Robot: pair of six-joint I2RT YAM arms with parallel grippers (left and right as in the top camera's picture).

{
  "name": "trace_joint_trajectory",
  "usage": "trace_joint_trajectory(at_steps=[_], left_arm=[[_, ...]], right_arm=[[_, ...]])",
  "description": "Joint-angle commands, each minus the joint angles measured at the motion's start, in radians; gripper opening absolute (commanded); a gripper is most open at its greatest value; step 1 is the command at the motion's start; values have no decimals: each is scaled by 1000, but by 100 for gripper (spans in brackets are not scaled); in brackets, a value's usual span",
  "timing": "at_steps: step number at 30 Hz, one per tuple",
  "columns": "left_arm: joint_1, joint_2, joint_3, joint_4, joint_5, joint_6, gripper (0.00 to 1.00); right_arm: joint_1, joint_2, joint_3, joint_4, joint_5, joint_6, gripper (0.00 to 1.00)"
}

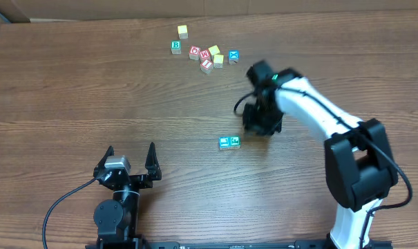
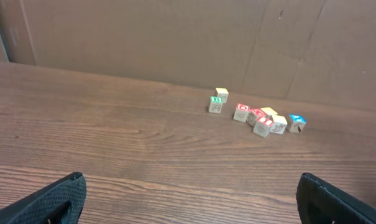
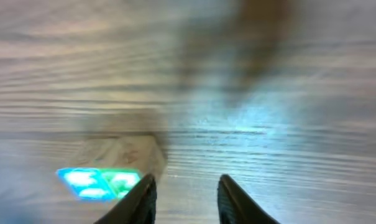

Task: Flip 4 blocks
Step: 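Move the right gripper to the cluster and grasp the blue-X block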

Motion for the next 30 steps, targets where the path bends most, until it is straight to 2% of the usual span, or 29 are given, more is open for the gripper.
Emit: trace_joint_trajectory(at_steps=[1,4,6,11,15,23,30], left_arm=[[-5,-10,-4,-2,-6,22,100],[-5,-10,-4,-2,-6,22,100],[-5,-10,-4,-2,-6,22,100],[-5,-10,-4,-2,-6,22,100],[-5,-10,-4,-2,-6,22,100],[-5,-10,-4,-2,-6,22,100],[-5,-10,-4,-2,-6,22,100]], right_arm=[[-38,-24,204,-51,-17,-79,47],[-40,-24,329,-74,32,-99,59],[-37,-24,388,-43,105,-99,59],[-23,-7,387,208,292,-119,66],[-23,45,370,363,323,-125,73],[-23,226,369,566,323,-254,73],[-23,343,365,701,323,-282,73]])
